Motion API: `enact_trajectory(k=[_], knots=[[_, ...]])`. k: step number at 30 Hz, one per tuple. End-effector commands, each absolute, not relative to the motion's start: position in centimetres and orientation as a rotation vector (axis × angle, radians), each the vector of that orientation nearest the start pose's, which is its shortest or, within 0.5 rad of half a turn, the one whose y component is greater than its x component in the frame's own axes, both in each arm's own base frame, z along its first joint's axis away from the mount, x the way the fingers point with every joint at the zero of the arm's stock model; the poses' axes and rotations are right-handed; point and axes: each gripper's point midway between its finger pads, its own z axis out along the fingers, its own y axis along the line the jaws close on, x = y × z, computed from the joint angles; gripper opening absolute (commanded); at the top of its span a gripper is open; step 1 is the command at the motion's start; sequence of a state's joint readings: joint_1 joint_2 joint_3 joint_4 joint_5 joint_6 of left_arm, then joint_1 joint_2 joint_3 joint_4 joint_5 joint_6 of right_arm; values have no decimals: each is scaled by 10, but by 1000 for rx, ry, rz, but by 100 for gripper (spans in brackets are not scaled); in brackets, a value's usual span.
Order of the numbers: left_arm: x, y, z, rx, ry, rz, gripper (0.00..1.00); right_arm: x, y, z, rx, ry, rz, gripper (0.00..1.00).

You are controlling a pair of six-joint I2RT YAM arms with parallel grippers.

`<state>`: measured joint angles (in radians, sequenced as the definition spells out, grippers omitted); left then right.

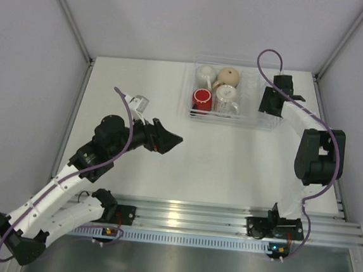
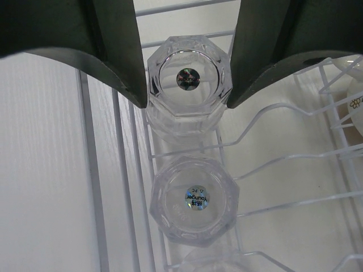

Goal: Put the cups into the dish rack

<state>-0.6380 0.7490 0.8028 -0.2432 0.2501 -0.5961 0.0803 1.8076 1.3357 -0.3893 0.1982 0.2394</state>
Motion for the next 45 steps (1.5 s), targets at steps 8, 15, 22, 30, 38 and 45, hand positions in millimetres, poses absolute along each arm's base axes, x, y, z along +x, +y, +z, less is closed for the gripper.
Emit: enact_trajectory(k=[8, 15, 22, 30, 38, 45], knots=[[197, -233, 319, 251, 1784, -1139, 98, 469, 2, 120, 308, 2331, -129, 68], [197, -232, 321, 249, 1777, -1136, 98, 466, 1, 156, 296, 2300, -125, 78], [205, -224, 328, 244, 1788, -1047, 98, 448, 19, 223, 270, 2224, 22, 99], [214, -209, 359, 240, 1735, -928, 98, 400, 55, 295, 138, 2116, 230, 99], [217, -201, 390, 217, 1663, -906, 98, 326, 98, 346, 42, 1911, 512, 99], [205, -192, 405, 219, 1600, -912, 98, 258, 125, 363, -55, 1723, 781, 99]])
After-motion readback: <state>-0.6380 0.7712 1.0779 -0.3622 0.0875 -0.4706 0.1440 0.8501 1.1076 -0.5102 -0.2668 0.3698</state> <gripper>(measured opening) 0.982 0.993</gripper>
